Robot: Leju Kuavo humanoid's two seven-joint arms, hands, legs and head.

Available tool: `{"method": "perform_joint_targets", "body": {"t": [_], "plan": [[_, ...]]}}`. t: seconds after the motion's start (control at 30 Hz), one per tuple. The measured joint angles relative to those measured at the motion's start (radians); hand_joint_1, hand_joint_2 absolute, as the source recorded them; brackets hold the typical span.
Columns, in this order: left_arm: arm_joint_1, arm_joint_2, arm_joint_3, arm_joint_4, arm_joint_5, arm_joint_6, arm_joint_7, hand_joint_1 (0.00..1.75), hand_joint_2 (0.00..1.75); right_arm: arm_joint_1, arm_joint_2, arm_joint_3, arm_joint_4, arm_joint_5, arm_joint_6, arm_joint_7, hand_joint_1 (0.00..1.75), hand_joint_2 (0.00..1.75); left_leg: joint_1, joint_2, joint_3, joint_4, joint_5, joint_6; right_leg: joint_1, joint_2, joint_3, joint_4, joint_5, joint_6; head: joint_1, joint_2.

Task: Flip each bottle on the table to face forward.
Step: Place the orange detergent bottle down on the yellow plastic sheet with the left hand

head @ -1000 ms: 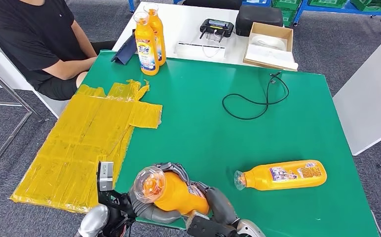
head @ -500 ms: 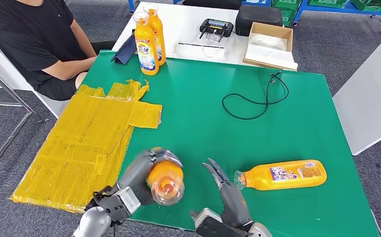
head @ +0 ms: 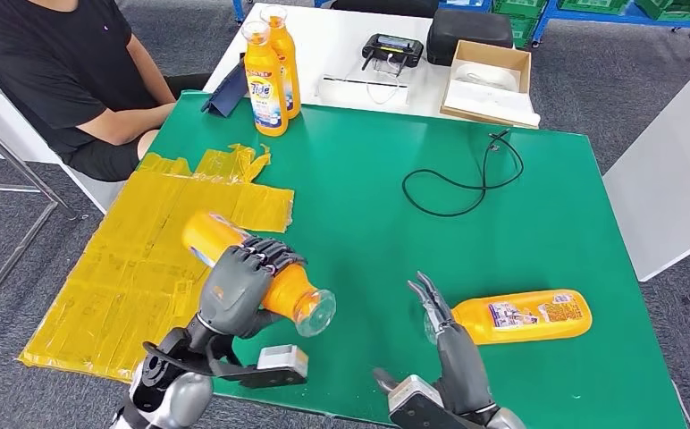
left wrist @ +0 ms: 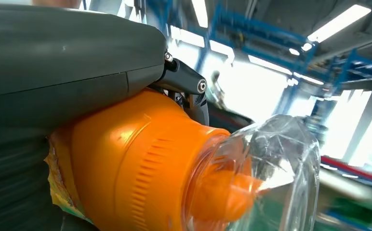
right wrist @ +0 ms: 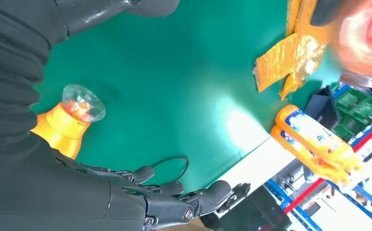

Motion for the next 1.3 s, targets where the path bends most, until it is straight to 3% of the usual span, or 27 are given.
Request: {"method": "perform_joint_targets", "body": {"t": [0.13,0.27,0.5,0.7,0.83,0.97,1.3], "plan": [[-0.062,0.016,-0.027,0.116,-0.219,0.076,0.087,1.75,1.75,-0.001,-0.024,-0.013,-0.028,0.007,0.001,-0.031,0.00,1.75,0.000,0.000,0.000,0.000,0.001,0.001,0.000,0.000,0.000,0.000,0.000,0.000,0.000,0.000],[-0.149,0.040,-0.060,0.258,-0.332,0.008,0.166,1.75,1.75,-0.006,-0.054,-0.020,-0.066,0.023,0.005,-0.051,0.00,1.75,0.000,0.000,0.000,0.000,0.001,0.002,0.000,0.000,0.001,0.000,0.001,0.000,0.000,0.000],[-0.232,0.142,-0.131,0.487,-0.307,-0.112,0.173,1.75,1.75,-0.007,-0.104,-0.052,-0.072,-0.028,0.037,-0.085,0.00,1.75,0.000,0.000,0.000,0.000,0.001,0.002,0.000,0.000,0.001,0.000,0.001,0.000,0.000,0.000],[-0.283,0.250,-0.181,0.530,-0.223,-0.182,0.134,1.75,1.75,-0.023,-0.129,-0.063,-0.058,-0.099,0.086,-0.104,0.00,1.75,0.000,0.000,0.000,0.000,0.001,0.002,0.000,-0.001,0.001,0.000,0.000,0.000,0.000,0.000],[-0.304,0.289,-0.206,0.534,-0.207,-0.201,0.130,1.75,1.75,-0.038,-0.130,-0.062,-0.042,-0.101,0.090,-0.106,0.00,1.75,0.000,0.000,0.002,0.000,0.001,0.002,0.000,-0.001,0.003,0.000,0.000,0.000,0.000,0.000],[-0.313,0.304,-0.222,0.536,-0.198,-0.202,0.132,0.05,1.75,-0.047,-0.130,-0.061,-0.031,-0.099,0.091,-0.106,0.00,1.75,0.000,-0.001,0.002,0.000,0.002,0.002,0.000,-0.001,0.004,0.000,0.000,0.000,0.000,0.000],[-0.307,0.298,-0.244,0.527,-0.206,-0.136,0.181,0.00,1.75,-0.071,-0.115,-0.059,0.000,-0.066,0.097,-0.084,0.00,1.75,0.000,-0.001,0.002,0.000,0.002,0.002,0.000,-0.002,0.003,0.000,0.001,0.000,0.000,0.000]]}}
